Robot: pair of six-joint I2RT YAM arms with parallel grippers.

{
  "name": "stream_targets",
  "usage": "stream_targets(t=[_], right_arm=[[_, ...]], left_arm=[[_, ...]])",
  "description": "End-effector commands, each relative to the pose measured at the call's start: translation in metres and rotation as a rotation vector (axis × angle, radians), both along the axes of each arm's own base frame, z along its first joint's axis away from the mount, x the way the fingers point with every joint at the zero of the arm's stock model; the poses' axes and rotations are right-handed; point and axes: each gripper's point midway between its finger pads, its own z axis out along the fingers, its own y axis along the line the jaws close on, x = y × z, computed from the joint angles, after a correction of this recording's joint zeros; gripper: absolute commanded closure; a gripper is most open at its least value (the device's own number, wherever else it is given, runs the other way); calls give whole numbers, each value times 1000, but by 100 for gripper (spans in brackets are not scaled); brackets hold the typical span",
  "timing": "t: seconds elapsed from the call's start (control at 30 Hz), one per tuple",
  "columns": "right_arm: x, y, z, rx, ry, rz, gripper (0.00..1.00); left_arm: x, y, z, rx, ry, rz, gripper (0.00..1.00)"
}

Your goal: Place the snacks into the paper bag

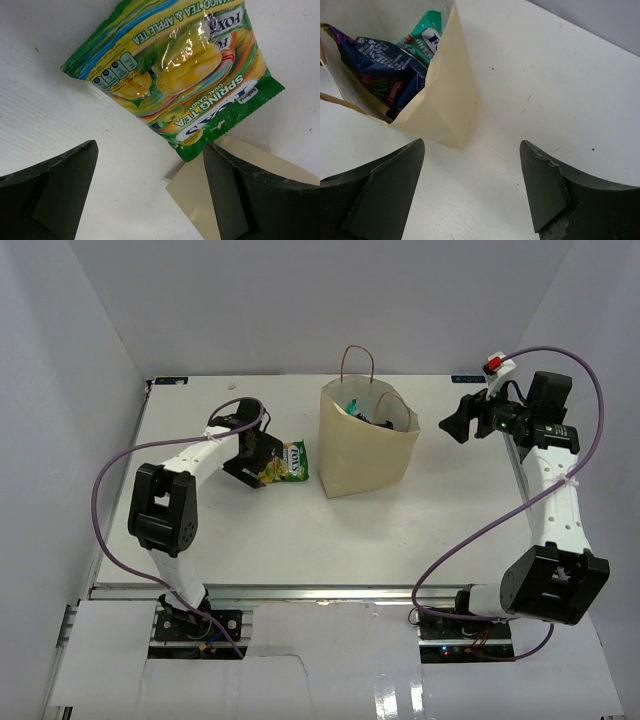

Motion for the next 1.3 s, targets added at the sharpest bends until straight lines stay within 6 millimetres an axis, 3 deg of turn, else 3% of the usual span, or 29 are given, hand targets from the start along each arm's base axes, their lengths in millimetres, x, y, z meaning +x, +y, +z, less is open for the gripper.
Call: stream_targets(t=[0.0,0.27,0.43,0.57,0.63,0.67,0.8,0.97,1.1,1.13,1.17,1.27], right_arm=[[-5,5,12,11,-59,32,18],[-13,10,3,22,-46,53,17],[-19,9,1,15,-52,53,17],[-24,13,0,26,-51,72,18],[-26,15,1,32,-53,85,18],[-28,16,3,33,-58,90,18],[-32,21,6,47,-67,124,18],[-38,26,9,53,-87,166,18],[-43,31,14,56,-113,205,18],[-49,36,20,57,-142,256,18],[-52,38,22,64,-146,270,18],[-61,45,30,58,-188,344,18]], left_arm=[[3,-14,-2,-53,17,49,4],[32,-18,-38,-33,-11,62,14],[24,-11,-61,2,38,94,39],[21,-1,-65,51,22,71,55],[30,-1,-59,61,-44,23,71],[31,1,-56,75,-70,0,84],[37,7,-25,142,-221,-163,100],[34,1,24,163,-451,-384,100],[25,-8,88,164,-753,-526,100],[8,-14,111,152,-843,-620,100],[7,-14,110,152,-841,-622,100],[-5,-20,149,162,-965,-703,100]])
